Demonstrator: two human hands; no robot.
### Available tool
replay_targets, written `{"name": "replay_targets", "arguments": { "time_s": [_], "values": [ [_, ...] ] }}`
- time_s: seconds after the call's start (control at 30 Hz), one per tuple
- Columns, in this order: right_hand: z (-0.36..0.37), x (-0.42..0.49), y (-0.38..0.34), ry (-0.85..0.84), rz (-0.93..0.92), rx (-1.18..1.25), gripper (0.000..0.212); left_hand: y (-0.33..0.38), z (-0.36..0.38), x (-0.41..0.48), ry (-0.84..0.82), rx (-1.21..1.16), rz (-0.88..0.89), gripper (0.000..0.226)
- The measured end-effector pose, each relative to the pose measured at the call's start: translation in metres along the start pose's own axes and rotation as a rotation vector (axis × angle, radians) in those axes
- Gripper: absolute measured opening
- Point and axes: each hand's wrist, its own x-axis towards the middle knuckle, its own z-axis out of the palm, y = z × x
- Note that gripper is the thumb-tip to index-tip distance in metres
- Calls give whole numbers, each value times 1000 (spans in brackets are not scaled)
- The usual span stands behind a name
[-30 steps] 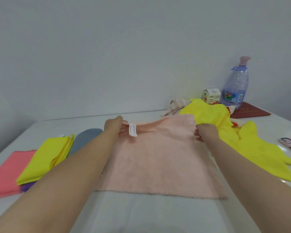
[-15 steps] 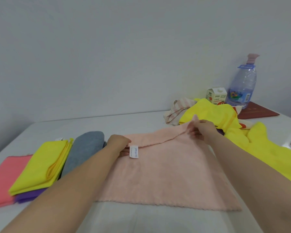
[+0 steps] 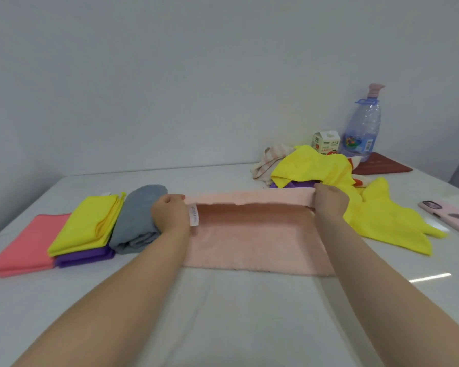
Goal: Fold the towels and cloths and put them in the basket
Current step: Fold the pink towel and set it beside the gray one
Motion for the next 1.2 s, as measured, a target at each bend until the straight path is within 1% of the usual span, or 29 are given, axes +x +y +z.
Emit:
{"name": "replay_targets", "arguments": {
  "time_s": [0.03,0.07,0.1,0.17,0.2,0.23,0.3,0.37,0.47,0.57,0.63,0.67,0.73,0.8,0.87,0.93,1.0,1.07,1.13,1.2],
  "values": [
    [-6,-10,0,7,1,26,7,-4,-5,-11,12,-37,-23,31],
    [-13,-18,3,-15,6,14,4,-10,-9,-21,19,-54,-36,31],
    [-20,-22,10,-80,-28,-112,8,-17,-13,-29,19,-36,-37,31],
    [-33,-34,25,-289,-84,-472,16,-33,-21,-39,-11,65,1,31],
    [-37,-39,34,-346,-79,-541,14,-41,-23,-41,-49,118,43,31],
    [-41,-46,39,-362,-123,-587,17,-47,-25,-42,-97,165,80,31],
    [-42,-43,47,-277,-207,-613,21,-51,-25,-40,-164,225,115,31],
    [-40,-37,48,-272,-249,-647,23,-51,-22,-40,-187,201,106,32],
    [-38,-28,45,-257,-268,-703,26,-45,-12,-40,-236,-9,6,37],
    [-41,-28,44,-235,-293,-655,34,-42,-11,-38,-361,-260,-113,35],
    [-46,-30,45,-203,-340,-612,32,-43,-20,-40,-337,-289,-110,29],
    [-49,-31,45,-181,-378,-611,29,-44,-26,-40,-294,-256,-84,25],
    [-54,-33,43,-122,-432,-618,24,-43,-36,-41,-216,-106,29,19],
    [-60,-35,36,-88,-466,-609,23,-41,-43,-41,-183,61,186,19],
    [-64,-34,29,-71,-492,-624,22,-40,-47,-40,-168,194,304,18],
    [-67,-31,28,-88,-497,-728,20,-46,-51,-37,-160,388,376,20],
    [-67,-26,31,-178,-445,-935,21,-52,-55,-32,-168,549,421,20],
    [-67,-24,35,-274,-391,-1099,23,-54,-58,-29,-169,606,438,20],
    [-66,-23,36,-311,-388,-1144,24,-52,-59,-29,-175,604,436,21],
    [-66,-21,37,-317,-387,-1141,24,-50,-58,-29,-190,487,407,24]
  ]
}}
